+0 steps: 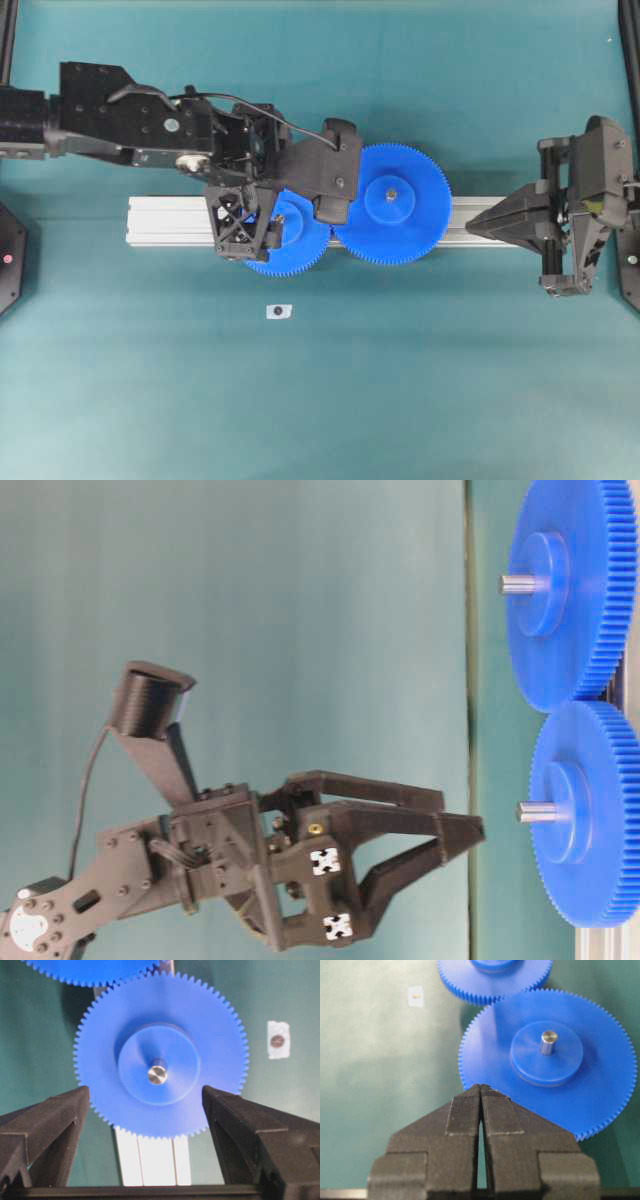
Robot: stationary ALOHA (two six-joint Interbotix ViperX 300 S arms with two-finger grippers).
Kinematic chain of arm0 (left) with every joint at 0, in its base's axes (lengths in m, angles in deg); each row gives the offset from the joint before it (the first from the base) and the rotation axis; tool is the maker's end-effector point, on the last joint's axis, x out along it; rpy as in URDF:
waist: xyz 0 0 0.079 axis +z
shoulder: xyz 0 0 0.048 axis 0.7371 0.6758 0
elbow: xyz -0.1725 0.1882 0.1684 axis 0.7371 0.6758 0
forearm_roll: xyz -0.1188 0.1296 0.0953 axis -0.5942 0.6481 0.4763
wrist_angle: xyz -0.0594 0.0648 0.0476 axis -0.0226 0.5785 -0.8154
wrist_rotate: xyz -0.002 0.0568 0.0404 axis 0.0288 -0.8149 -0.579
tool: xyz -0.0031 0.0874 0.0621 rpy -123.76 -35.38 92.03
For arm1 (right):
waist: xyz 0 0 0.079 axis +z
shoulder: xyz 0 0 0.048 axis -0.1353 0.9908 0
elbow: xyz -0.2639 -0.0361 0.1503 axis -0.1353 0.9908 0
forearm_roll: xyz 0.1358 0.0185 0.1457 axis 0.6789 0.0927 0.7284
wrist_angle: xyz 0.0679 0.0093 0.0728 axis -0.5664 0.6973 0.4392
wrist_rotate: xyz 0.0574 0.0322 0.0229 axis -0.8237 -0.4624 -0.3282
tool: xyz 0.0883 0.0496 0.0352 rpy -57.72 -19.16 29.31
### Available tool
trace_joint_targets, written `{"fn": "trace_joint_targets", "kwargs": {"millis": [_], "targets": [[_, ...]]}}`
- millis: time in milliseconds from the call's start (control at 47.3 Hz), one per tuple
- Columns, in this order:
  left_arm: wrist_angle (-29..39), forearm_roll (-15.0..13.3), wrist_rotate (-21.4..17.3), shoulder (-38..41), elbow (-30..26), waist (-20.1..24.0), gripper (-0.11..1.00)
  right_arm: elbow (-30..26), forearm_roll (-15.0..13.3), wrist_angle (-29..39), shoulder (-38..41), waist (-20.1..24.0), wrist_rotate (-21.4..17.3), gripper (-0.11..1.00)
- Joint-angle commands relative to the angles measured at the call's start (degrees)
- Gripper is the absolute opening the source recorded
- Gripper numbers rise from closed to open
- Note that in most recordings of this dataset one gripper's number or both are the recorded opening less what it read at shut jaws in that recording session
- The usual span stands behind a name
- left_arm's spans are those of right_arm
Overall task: Insert the small gear onto the shaft.
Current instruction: 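Open the left gripper and release the gear on the shaft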
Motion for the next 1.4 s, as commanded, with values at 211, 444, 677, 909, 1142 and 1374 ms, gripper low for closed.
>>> {"fn": "trace_joint_targets", "kwargs": {"millis": [211,444,677,909,1142,1374], "targets": [[-0.26,0.09,0.53,-4.92,-1.67,-0.53,0.85,-0.70,0.09,-0.53,-0.09,0.00,-0.53,0.03],[-0.35,0.09,0.62,-8.70,-1.41,-0.53,0.85,-0.62,0.09,-0.53,-0.09,-0.09,-0.53,0.03],[-0.44,0.09,0.88,-10.99,-1.41,-0.62,0.85,-0.62,0.09,-0.53,-0.09,-0.09,-0.53,0.03],[-2.55,0.09,2.72,-12.39,-1.05,-1.05,0.85,-0.70,0.09,-0.53,-0.18,-0.09,-0.53,0.03],[-8.26,0.09,5.01,-14.77,1.32,-1.23,0.85,-0.70,0.09,-0.53,-0.18,-0.09,-0.53,0.03],[-10.81,0.09,6.68,-17.93,4.39,-1.32,0.85,-0.62,0.09,-0.53,-0.09,0.00,-0.53,0.03]]}}
